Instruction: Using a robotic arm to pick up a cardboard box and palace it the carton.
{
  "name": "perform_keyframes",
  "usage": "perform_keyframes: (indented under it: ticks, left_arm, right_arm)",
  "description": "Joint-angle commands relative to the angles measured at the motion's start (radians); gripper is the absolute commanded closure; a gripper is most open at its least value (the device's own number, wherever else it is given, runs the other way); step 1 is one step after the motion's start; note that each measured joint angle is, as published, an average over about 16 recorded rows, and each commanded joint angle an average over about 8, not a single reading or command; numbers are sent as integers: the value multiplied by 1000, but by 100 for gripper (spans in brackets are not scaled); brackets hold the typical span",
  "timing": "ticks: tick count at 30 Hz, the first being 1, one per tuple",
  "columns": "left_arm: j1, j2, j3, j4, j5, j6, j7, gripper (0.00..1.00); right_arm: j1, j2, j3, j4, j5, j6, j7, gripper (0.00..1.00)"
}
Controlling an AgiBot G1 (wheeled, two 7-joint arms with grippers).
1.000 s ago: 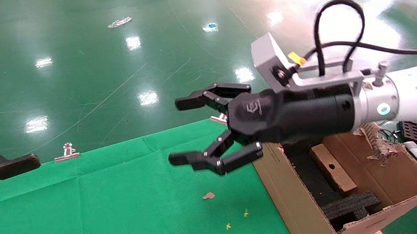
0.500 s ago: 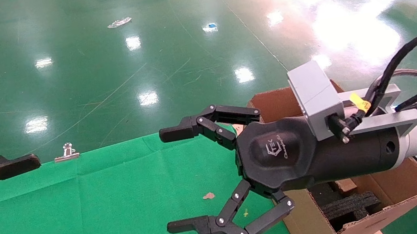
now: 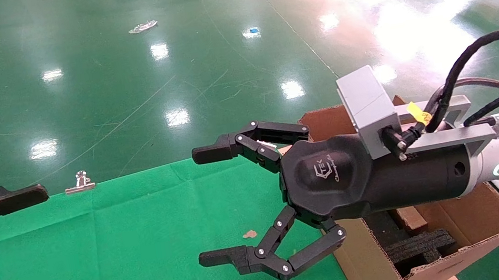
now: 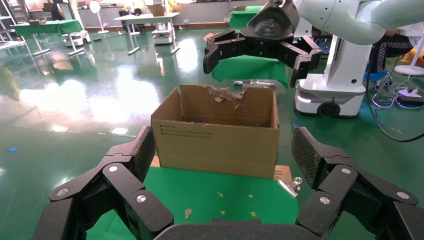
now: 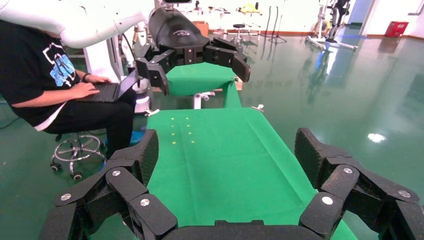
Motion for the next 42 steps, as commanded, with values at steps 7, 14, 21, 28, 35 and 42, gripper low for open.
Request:
perform_keyframes:
  ticks: [7, 14, 21, 28, 35, 42]
  left_arm:
    - [0, 0, 0, 0, 0, 0, 0, 0]
    - [0, 0, 0, 0, 0, 0, 0, 0]
    - [0, 0, 0, 0, 0, 0, 0, 0]
    - [0, 0, 0, 0, 0, 0, 0, 0]
    - [0, 0, 0, 0, 0, 0, 0, 0]
    - [0, 0, 0, 0, 0, 0, 0, 0]
  right_arm:
    - [8, 0, -9, -7, -4, 3, 1, 0]
    - [11, -1, -13, -10, -6, 5, 2, 0]
    - [13, -1, -15, -11, -6, 5, 2, 0]
    - [14, -1, -16, -12, -7, 6, 3, 0]
    - [15, -1, -17, -12, -7, 6, 3, 0]
    - [15, -1, -17, -13, -7, 6, 3, 0]
